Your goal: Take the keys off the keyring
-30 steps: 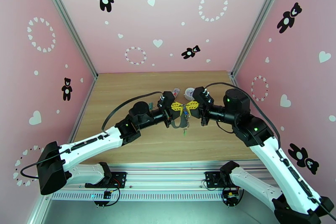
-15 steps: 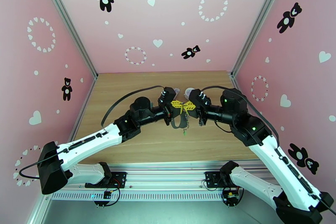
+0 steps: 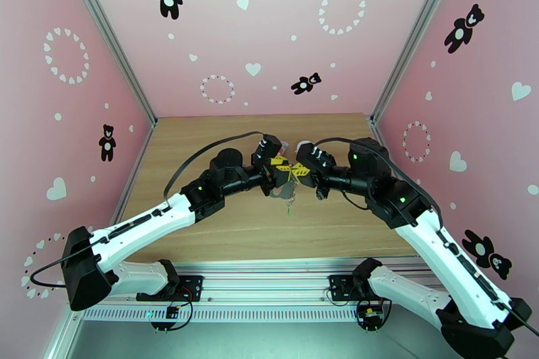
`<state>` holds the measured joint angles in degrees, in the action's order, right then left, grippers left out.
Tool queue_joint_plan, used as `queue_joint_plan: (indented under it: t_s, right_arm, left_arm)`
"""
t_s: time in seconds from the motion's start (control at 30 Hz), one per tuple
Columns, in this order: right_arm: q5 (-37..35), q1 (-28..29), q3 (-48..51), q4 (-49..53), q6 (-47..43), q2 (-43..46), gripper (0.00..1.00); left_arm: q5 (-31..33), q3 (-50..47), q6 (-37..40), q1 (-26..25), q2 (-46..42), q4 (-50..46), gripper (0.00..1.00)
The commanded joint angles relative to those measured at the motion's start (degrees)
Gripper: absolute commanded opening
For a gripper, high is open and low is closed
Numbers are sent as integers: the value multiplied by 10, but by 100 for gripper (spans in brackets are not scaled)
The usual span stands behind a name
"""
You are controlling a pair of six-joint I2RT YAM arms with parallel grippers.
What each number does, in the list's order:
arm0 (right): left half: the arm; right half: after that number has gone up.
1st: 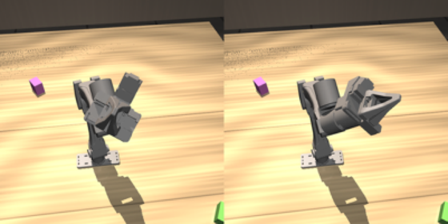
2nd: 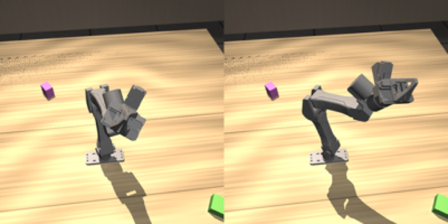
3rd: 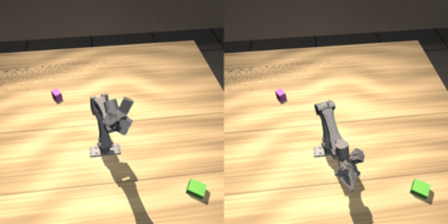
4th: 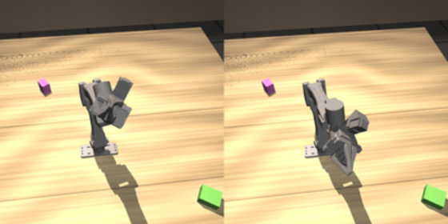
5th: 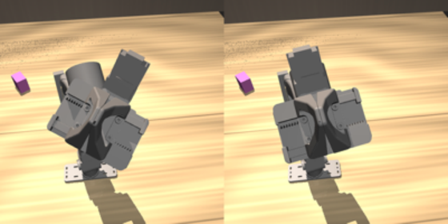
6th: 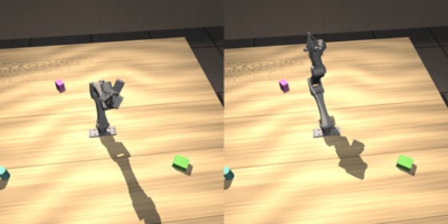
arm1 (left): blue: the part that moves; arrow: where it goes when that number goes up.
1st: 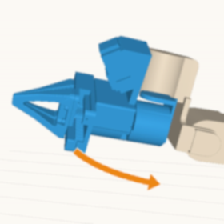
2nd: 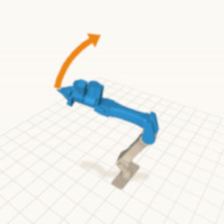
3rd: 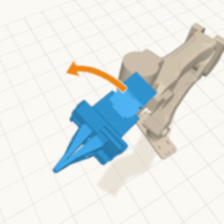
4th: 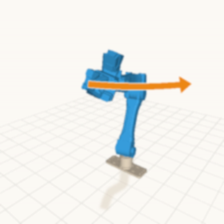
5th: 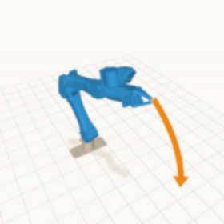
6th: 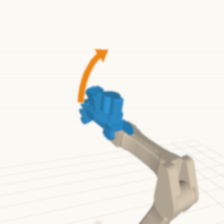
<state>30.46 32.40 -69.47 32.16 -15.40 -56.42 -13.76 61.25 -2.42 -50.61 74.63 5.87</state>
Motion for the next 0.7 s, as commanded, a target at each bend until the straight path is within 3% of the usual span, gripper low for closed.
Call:
queue_joint_plan:
  t_s: [0.0, 0.13, 0.23, 0.43, 0.67]
  right_arm:
    - [73, -16, -31, 13, 22, -29, 0]
    - [155, -48, -57, 24, 42, -53, 0]
    - [201, -65, -76, 42, 50, -70, 0]
    - [250, -82, -88, 53, 64, -80, 0]
    - [292, -102, -94, 73, 56, -85, 0]
  left_arm:
    - [-43, -33, 25, -4, -37, 71, 46]
    - [-92, -77, 81, -4, -74, 77, 55]
    - [-90, -79, 116, -4, -89, 47, 57]
    - [-90, -69, 156, -4, -93, 15, 57]
    - [-75, -60, 160, 2, -94, 19, 49]
